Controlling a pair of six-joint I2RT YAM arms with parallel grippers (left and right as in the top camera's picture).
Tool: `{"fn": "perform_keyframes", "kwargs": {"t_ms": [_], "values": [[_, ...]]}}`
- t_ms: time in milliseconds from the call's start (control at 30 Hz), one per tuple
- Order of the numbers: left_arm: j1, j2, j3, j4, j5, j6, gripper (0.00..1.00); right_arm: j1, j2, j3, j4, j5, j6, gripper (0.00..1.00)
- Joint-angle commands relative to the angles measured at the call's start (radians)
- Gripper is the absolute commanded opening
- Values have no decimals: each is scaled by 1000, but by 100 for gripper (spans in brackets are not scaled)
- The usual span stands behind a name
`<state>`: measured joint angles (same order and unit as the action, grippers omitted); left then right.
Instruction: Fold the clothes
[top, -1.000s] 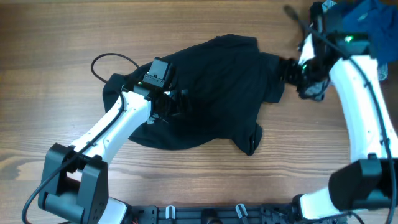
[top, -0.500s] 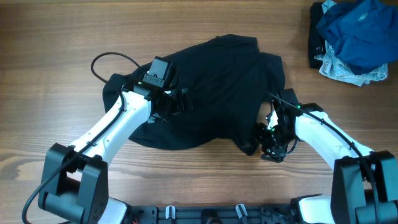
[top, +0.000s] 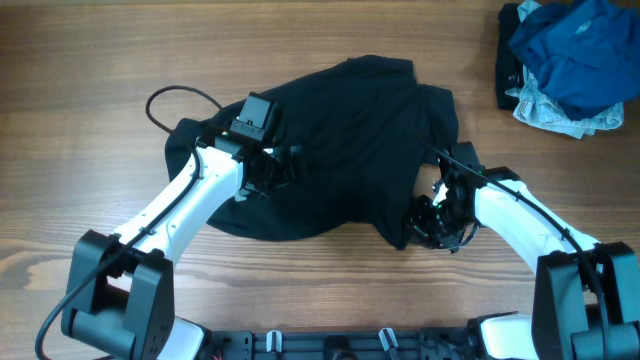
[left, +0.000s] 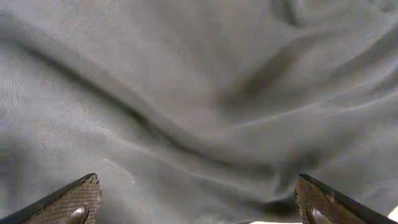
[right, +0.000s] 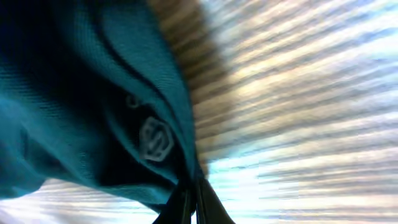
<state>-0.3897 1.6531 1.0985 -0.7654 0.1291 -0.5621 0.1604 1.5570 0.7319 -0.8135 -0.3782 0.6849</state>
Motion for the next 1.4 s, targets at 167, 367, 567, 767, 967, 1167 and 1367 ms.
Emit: {"fn": "perform_keyframes", "kwargs": {"t_ms": [167, 367, 567, 767, 967, 1167, 1367], "values": [[2, 4, 1, -19, -38, 5, 100, -105, -148, 237, -265, 302, 22, 4], [2, 4, 1, -25, -53, 5, 100, -151, -171, 239, -298, 158, -130, 41], [2, 4, 1, -24, -52, 4, 100, -100, -165, 12, -103, 14, -130, 63], [2, 4, 1, -25, -52, 4, 100, -39, -45, -17, 13, 12, -79, 59], [2, 4, 1, -28, -52, 5, 100, -34, 63, -18, 40, 28, -56, 28], [2, 4, 1, -43, -53, 5, 100, -35, 52, 55, -49, 109, -31, 4], [5, 4, 1, -67, -80, 4, 100, -51, -9, 358, -383, 483, 32, 4]]}}
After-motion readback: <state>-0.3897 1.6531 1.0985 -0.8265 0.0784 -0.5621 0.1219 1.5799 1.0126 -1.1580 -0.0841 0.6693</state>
